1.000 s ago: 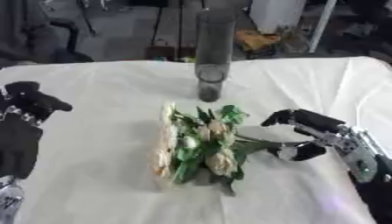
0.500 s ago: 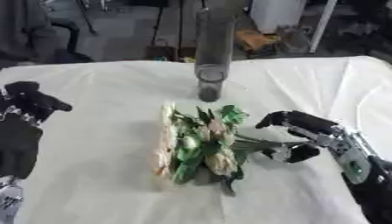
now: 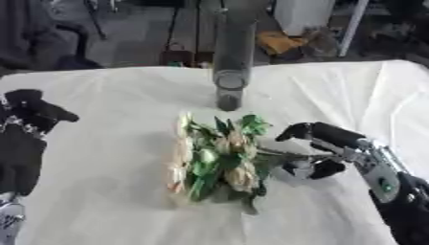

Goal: Arrange flowers into the vase.

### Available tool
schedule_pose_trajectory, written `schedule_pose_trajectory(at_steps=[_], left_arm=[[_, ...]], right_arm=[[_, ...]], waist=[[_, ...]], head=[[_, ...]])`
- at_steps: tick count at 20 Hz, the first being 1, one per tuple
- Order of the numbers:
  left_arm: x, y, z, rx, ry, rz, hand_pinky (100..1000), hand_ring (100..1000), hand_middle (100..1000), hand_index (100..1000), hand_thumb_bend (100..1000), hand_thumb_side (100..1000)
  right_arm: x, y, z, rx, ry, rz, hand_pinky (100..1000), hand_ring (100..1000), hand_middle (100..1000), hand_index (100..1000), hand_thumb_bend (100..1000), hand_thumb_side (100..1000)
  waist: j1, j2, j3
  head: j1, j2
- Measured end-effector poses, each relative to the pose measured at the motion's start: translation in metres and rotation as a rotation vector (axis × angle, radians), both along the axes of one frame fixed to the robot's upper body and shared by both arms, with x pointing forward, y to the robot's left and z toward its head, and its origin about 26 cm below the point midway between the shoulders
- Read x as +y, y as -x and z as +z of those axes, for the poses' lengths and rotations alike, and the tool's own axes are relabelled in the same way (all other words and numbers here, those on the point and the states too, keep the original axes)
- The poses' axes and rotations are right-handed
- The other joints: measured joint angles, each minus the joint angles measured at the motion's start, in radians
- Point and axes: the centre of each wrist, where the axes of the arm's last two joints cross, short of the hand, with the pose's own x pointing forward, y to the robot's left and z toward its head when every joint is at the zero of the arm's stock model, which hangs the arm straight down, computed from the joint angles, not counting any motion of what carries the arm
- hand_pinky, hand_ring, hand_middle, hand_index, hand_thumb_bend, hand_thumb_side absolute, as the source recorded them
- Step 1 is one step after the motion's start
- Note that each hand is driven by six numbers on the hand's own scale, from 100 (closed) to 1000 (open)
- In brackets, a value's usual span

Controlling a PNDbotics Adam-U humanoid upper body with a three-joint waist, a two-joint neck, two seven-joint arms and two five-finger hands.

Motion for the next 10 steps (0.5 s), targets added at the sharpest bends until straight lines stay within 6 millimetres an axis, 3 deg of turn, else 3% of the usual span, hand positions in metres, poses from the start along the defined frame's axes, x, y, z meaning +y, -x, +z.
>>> schedule_pose_trajectory(at_steps=[10], left_arm=[[0.0,0.0,0.0,0.0,0.0,0.0,614,548,454,693,748,712]], right_arm=[[0.0,0.0017,-0.0021,-0.018,0.008,-0.066,721,772,728,862,333,446]], waist=[[0.003,0.0,-0.001]], head=[[0.0,0.0]])
